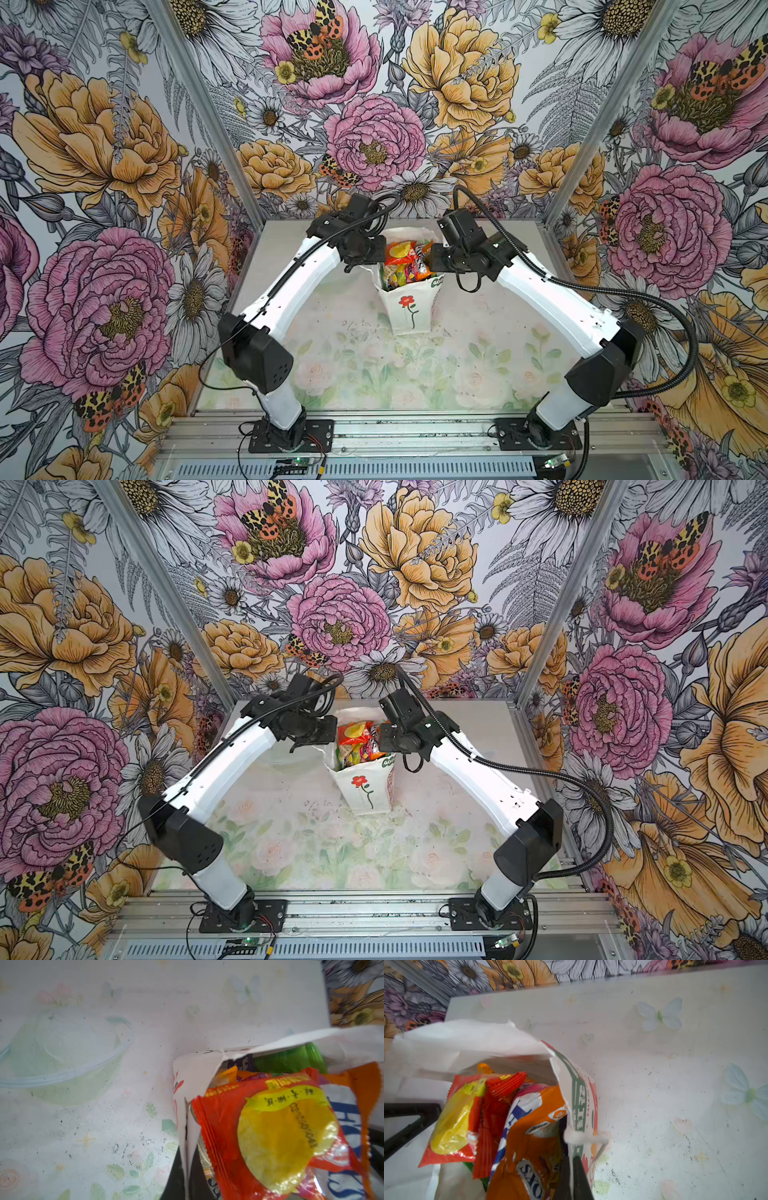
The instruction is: Place the snacks into the paper bag
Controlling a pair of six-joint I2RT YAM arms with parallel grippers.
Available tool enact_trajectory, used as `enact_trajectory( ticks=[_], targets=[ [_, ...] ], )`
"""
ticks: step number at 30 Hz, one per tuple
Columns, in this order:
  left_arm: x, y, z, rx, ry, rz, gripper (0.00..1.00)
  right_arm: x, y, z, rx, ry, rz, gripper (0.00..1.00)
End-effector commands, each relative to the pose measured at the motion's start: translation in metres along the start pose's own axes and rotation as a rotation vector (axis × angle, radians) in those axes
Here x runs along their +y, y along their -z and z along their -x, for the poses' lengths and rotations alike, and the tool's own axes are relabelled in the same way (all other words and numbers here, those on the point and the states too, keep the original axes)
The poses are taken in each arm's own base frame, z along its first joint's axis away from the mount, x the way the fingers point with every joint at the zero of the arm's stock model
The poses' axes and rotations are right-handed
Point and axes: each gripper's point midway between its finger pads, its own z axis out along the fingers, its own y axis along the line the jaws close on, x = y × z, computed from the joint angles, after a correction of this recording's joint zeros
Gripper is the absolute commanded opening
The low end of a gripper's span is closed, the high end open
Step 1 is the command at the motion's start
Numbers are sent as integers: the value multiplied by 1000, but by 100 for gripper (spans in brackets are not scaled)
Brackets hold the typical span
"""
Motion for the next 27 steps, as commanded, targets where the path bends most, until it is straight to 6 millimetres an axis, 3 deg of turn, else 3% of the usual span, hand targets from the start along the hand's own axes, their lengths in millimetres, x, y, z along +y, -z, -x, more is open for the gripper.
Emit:
enact_trajectory(
  ticks=[1, 3, 7, 9, 12, 13, 16, 18, 23, 25, 26, 27],
  targets=[
    [-27, 20, 18, -35, -65, -21, 0, 21, 30, 39, -140, -32, 113, 0],
    [-43, 44, 30, -102, -80, -45, 0, 23, 56, 53, -207, -32, 133, 0],
    [-43, 96, 47, -279, -50, -9, 0, 15, 100, 69, -315, -39, 128, 0],
    [-42, 88, 42, -264, -41, -12, 0, 7, 97, 64, -314, -41, 101, 0],
    [-37, 46, 26, -154, -50, 19, 0, -3, 55, 41, -214, -44, 48, 0],
    [-36, 22, 18, -89, -54, 26, 0, -5, 38, 32, -165, -46, 40, 0],
    [-43, 5, 13, -38, -56, 1, 0, -11, 10, 18, -82, -59, 28, 0],
    [-55, 19, 21, -74, -65, -34, 0, -14, 19, 26, -106, -65, 38, 0],
    [-86, 77, 37, -239, -112, -86, 0, -13, 78, 56, -257, -72, 84, 0],
    [-86, 75, 35, -260, -117, -50, 0, -20, 92, 58, -296, -81, 70, 0],
    [-82, 84, 33, -274, -107, -58, 0, -25, 91, 56, -298, -86, 53, 0],
    [-76, 74, 31, -250, -90, -50, 0, -32, 85, 52, -288, -95, 30, 0]
  ],
)
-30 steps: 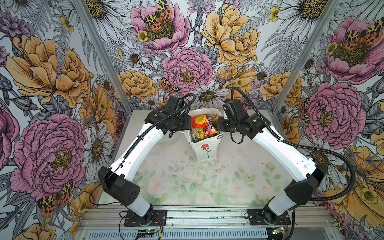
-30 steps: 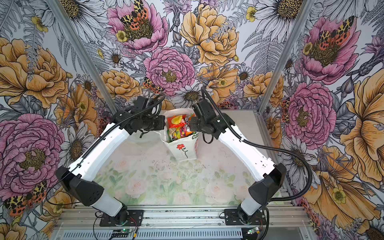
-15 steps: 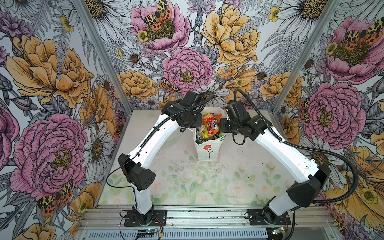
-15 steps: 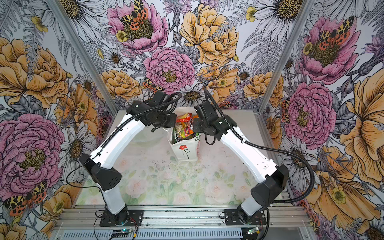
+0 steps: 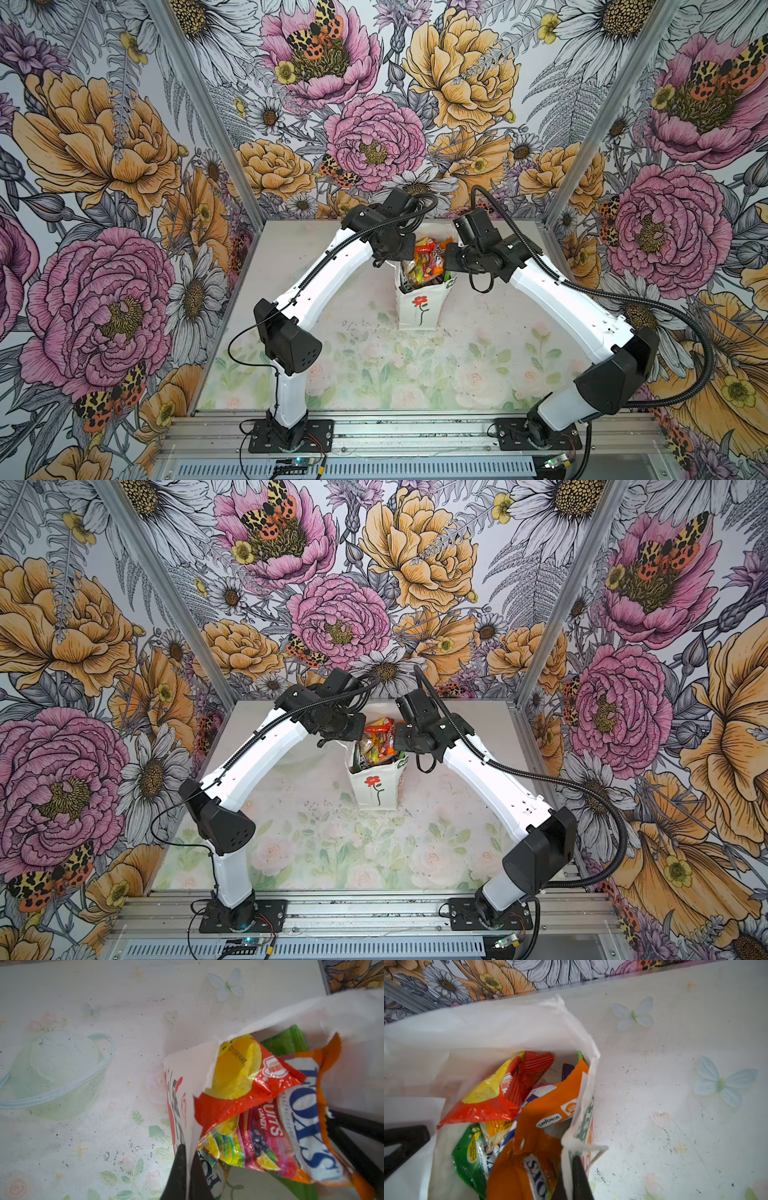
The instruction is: Place the snacks into the paper bag
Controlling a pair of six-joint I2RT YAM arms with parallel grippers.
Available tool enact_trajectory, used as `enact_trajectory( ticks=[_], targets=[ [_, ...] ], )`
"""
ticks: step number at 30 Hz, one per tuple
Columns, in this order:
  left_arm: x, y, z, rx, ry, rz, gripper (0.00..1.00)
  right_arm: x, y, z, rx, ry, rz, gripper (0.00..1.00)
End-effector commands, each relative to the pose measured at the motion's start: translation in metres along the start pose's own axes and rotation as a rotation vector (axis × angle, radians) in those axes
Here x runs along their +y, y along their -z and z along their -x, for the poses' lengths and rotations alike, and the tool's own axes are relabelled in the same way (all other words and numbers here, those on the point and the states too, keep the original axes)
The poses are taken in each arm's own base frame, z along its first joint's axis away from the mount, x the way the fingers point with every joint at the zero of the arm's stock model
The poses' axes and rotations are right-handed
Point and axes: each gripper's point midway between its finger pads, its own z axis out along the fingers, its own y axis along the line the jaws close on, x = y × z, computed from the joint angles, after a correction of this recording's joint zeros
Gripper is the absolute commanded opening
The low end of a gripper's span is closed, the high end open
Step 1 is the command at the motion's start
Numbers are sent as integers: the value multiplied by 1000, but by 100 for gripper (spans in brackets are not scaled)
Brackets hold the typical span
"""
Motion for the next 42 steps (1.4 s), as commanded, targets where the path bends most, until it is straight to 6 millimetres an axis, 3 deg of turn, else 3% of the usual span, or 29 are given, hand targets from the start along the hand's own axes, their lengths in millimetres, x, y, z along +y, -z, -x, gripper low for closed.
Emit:
enact_trajectory(
  ticks=[1, 2, 3, 4, 7, 9, 12, 14, 22, 27, 30, 32, 37, 42],
  targets=[
    [5, 28, 22, -121, 60, -33, 0, 0, 35, 33, -156, -41, 41, 0],
    [7, 22, 18, -97, 70, -39, 0, -5, 23, 26, -122, -47, 29, 0],
    [6, -2, 10, -41, 71, -26, 0, -8, 9, 17, -80, -52, 22, 0],
    [3, -10, 6, -19, 64, -29, 0, -10, -3, 9, -42, -54, 14, 0],
    [-6, -21, 1, 15, 51, -53, 0, -16, -25, -5, 16, -55, -6, 0],
    [-10, -23, 2, 15, 49, -58, 0, -18, -29, -6, 23, -56, -10, 0],
    [-12, -27, 2, 20, 53, -64, 2, -22, -26, -1, 7, -61, -17, 0],
    [-13, -25, 4, 17, 55, -69, 10, -23, -22, 3, -2, -61, -10, 3],
    [-7, -1, 19, -63, 64, -47, 57, -13, -8, 12, -25, -60, 45, 52],
    [5, 18, 25, -126, 75, 4, 78, -7, 3, 18, -44, -66, 82, 70],
    [8, 24, 27, -143, 72, 12, 85, -2, 15, 25, -65, -70, 114, 76],
    [7, 45, 31, -184, 69, -11, 87, -1, 23, 30, -81, -74, 129, 78],
    [5, 67, 36, -246, 51, -45, 91, -11, 44, 40, -137, -91, 124, 84],
    [5, 69, 37, -273, 76, -110, 91, -19, 53, 43, -160, -107, 121, 84]
  ],
)
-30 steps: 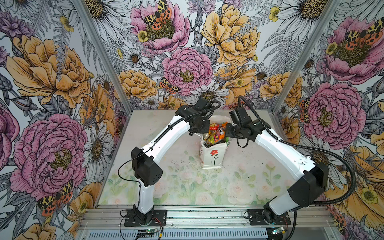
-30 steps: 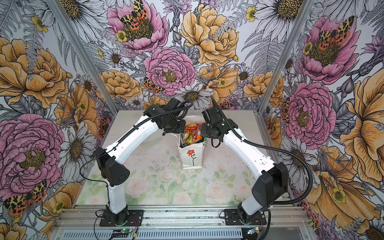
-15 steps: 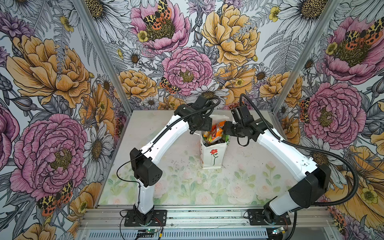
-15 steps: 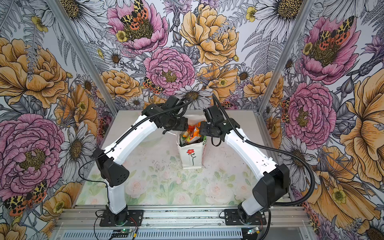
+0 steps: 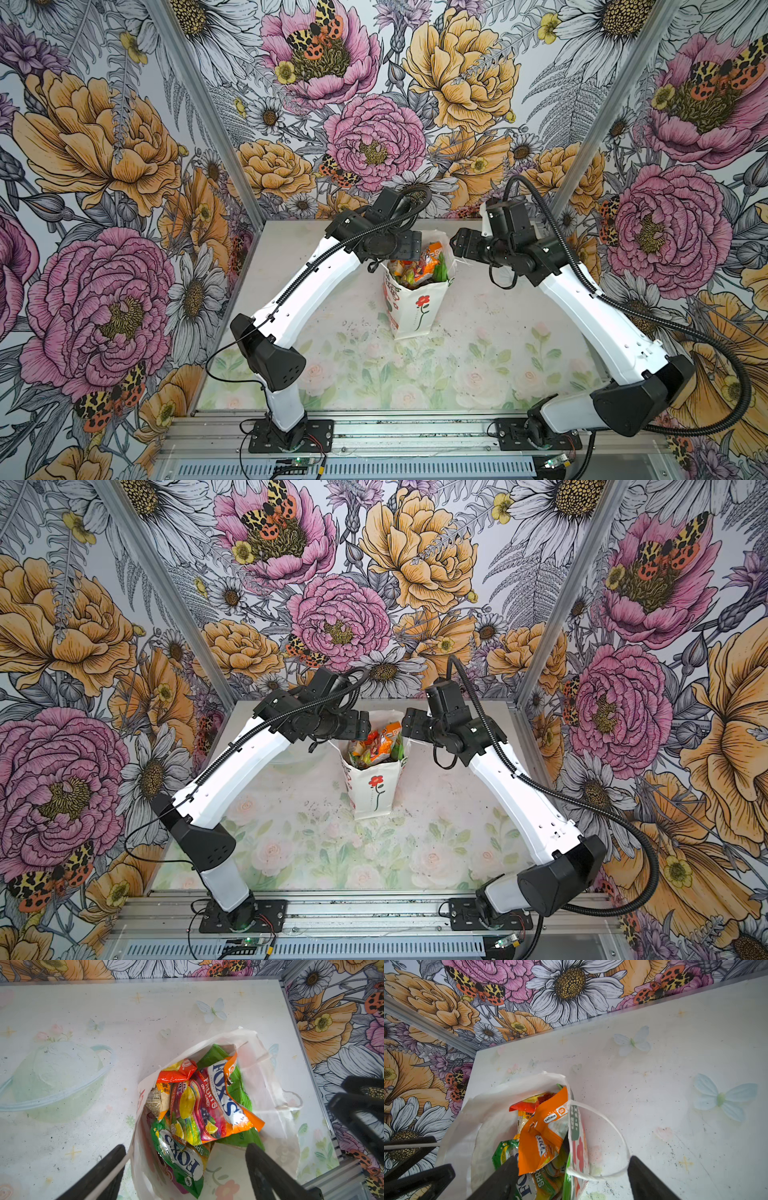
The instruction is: Place the snacks into the paper bag
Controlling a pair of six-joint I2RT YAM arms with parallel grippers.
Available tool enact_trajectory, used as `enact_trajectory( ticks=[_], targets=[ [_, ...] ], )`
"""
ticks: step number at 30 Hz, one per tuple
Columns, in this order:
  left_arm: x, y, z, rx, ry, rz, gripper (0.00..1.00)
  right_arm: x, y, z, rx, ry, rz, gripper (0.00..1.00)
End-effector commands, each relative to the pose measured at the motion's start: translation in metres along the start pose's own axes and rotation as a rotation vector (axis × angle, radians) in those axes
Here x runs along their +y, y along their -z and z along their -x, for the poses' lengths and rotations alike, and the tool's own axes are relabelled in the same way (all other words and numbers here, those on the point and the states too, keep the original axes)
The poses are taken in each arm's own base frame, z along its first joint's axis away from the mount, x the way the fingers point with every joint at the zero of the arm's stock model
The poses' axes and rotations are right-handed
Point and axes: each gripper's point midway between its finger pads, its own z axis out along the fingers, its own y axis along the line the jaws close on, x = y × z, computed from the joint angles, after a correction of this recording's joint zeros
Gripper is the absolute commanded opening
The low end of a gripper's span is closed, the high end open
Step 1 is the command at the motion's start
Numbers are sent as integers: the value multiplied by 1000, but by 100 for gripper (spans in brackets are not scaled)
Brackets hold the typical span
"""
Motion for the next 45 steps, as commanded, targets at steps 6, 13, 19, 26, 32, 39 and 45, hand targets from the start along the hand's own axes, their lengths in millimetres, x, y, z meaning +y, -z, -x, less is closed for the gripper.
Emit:
enact_trajectory(
  ticks=[6, 13, 19, 26, 32, 39, 45],
  targets=[
    [25, -4, 17, -107, 71, 27, 88, 5, 1, -4, 0, -13, 33, 81],
    [41, -21, 9, -96, 93, 126, 91, 6, -3, -8, 5, -14, 37, 80],
    [30, -18, 12, -128, 43, 155, 99, 7, -7, -11, 13, -16, 35, 80],
    [35, -19, 4, -144, 92, 220, 97, 7, -8, -12, 14, -15, 34, 80],
    [24, -7, -10, -174, 153, 189, 97, 7, -11, -14, 20, -18, 33, 80],
    [17, -6, -24, -197, 171, 212, 99, 10, -14, -16, 26, -16, 39, 80],
    [16, 2, -26, -249, 161, 255, 99, 9, -14, -19, 30, -16, 38, 80]
  ],
)
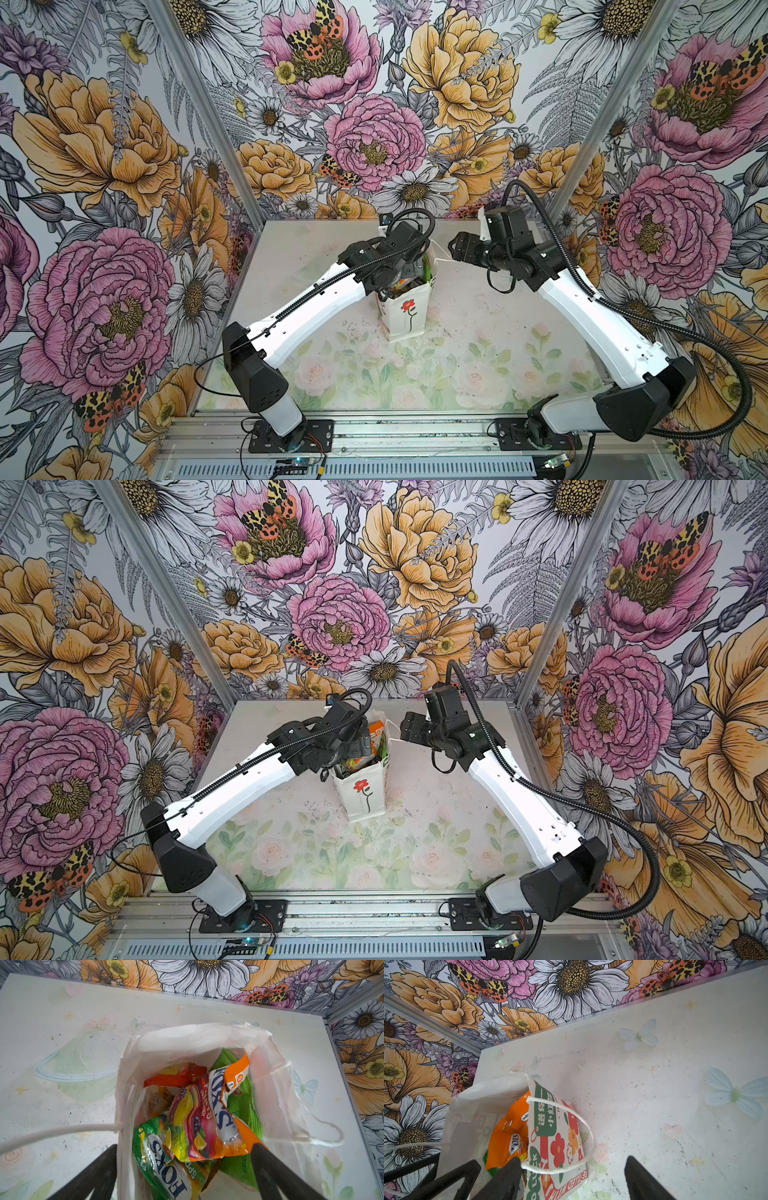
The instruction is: Place the snacks into the paper bag
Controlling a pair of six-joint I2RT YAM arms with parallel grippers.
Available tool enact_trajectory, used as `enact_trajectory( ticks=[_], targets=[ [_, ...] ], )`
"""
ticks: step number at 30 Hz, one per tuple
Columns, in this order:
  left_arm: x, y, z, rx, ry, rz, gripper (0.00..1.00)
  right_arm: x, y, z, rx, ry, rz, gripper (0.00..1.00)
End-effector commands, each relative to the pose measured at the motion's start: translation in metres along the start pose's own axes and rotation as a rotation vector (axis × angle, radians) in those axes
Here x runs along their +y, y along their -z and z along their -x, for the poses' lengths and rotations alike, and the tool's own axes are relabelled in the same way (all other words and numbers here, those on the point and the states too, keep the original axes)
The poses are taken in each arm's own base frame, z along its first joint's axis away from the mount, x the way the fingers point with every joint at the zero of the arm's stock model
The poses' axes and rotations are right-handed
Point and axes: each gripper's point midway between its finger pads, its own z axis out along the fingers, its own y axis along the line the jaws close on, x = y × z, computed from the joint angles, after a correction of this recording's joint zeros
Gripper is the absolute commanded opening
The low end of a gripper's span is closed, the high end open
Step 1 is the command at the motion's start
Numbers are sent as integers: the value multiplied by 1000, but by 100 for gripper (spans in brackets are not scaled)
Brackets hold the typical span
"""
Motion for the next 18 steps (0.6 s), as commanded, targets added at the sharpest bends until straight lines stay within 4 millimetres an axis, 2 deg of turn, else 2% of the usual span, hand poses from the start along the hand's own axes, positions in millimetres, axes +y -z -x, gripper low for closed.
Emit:
enact_trajectory(
  ticks=[1, 6, 9, 15, 18],
  targets=[
    [8, 13, 11, -89, 47, 30, 99, 1, -3, -2, -1, -5, 4, 80],
    [10, 39, 30, -169, 32, 20, 99, -5, -2, -3, -9, 1, -19, 80],
    [4, 55, 41, -197, 5, -18, 99, -8, -3, -3, -13, 3, -31, 80],
    [-4, 64, 49, -180, 17, -106, 99, -15, 0, -4, -24, 2, -52, 80],
    [0, 71, 55, -198, 14, -117, 99, -19, 4, -4, -33, 8, -59, 80]
  ],
)
